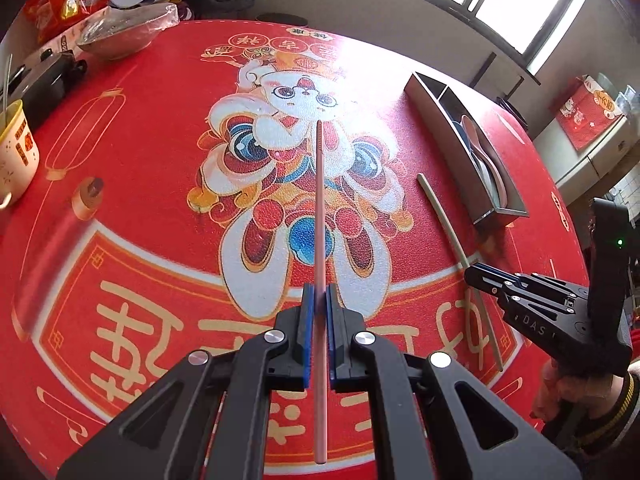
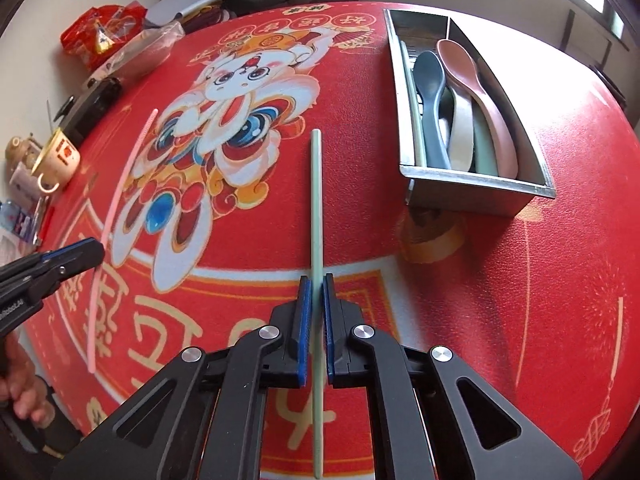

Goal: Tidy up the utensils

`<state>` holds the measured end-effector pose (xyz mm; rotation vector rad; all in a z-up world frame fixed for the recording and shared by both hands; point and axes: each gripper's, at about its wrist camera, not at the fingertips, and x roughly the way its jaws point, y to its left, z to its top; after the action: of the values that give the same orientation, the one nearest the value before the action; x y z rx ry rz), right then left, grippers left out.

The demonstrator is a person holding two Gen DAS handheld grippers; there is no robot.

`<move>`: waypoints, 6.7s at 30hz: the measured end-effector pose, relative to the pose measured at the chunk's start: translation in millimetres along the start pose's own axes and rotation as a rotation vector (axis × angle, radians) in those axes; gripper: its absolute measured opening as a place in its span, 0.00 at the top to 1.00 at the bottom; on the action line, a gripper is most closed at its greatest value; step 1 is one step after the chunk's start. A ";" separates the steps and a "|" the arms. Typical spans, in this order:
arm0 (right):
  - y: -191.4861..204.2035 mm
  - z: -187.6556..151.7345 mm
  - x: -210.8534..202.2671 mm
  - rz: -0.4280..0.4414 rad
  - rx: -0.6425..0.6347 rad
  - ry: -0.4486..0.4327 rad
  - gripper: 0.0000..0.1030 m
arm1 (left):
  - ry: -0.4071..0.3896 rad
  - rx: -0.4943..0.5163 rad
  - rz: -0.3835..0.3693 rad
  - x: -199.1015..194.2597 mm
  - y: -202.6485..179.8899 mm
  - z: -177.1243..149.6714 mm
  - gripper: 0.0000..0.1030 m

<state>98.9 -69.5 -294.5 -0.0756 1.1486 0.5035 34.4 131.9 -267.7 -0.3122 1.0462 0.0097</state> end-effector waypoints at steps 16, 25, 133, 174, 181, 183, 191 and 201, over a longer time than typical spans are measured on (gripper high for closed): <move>-3.9 16.9 -57.4 0.111 0.124 -0.161 0.95 | 0.005 0.026 -0.081 8.0 2.0 12.6 0.95; -30.4 49.3 -77.4 0.110 0.183 -0.237 0.95 | 0.001 0.000 -0.070 8.3 2.4 12.1 0.95; -184.1 73.6 -169.9 -0.120 0.217 -0.310 0.15 | -0.219 0.192 -0.027 -2.7 -187.7 158.3 0.27; -102.5 45.5 -308.8 -0.491 0.296 -0.616 0.16 | -0.496 0.394 -0.033 -153.0 -210.0 129.5 0.06; -105.2 40.0 -311.3 -0.523 0.311 -0.609 0.16 | -0.485 0.402 -0.062 -150.8 -213.8 128.5 0.06; -107.0 37.3 -312.9 -0.534 0.318 -0.608 0.16 | -0.481 0.408 -0.070 -149.4 -216.8 128.1 0.06; -115.9 29.7 -317.7 -0.560 0.352 -0.600 0.16 | -0.475 0.434 -0.108 -146.3 -232.0 124.3 0.06; -121.9 20.0 -324.2 -0.589 0.391 -0.608 0.16 | -0.476 0.452 -0.136 -147.0 -240.1 123.1 0.06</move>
<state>66.0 -282.7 -22.8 0.0759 0.5629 -0.2240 102.0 -45.2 -25.9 0.0355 0.5301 -0.2602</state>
